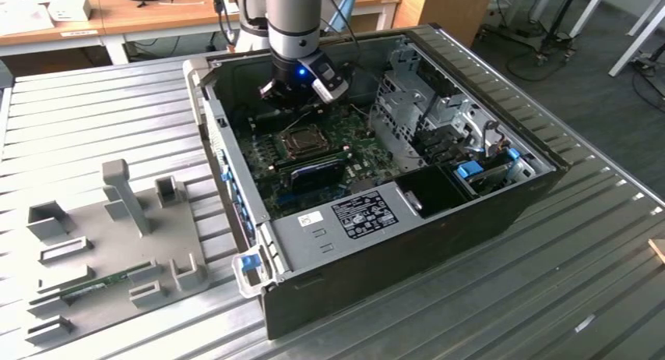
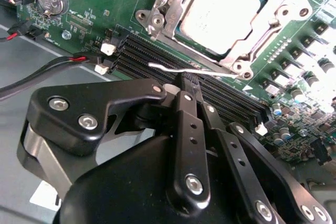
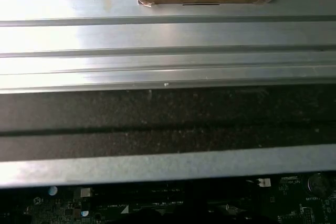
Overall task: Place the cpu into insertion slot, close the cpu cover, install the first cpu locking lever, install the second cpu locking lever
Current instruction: 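Install the first cpu locking lever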
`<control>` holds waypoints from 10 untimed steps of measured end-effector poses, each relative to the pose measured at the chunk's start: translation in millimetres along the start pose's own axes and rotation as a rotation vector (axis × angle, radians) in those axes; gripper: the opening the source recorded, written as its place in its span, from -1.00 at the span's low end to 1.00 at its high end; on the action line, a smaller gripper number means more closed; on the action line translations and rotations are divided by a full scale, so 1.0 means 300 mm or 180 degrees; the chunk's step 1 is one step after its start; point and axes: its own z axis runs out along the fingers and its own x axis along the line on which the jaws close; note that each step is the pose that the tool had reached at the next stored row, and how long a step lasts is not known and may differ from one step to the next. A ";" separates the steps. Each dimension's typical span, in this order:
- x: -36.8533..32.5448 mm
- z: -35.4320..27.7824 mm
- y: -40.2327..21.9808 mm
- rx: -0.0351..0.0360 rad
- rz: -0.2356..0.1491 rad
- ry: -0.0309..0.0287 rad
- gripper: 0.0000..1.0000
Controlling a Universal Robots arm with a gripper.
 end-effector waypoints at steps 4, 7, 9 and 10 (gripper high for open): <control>-0.001 -0.009 0.002 0.0000 0.0000 0.0000 -0.80; 0.000 -0.009 0.002 0.0000 -0.0001 -0.0001 -0.80; 0.007 -0.010 0.001 -0.0002 -0.0001 -0.0004 -0.80; 0.012 -0.011 0.001 -0.0003 -0.0001 -0.0006 -0.80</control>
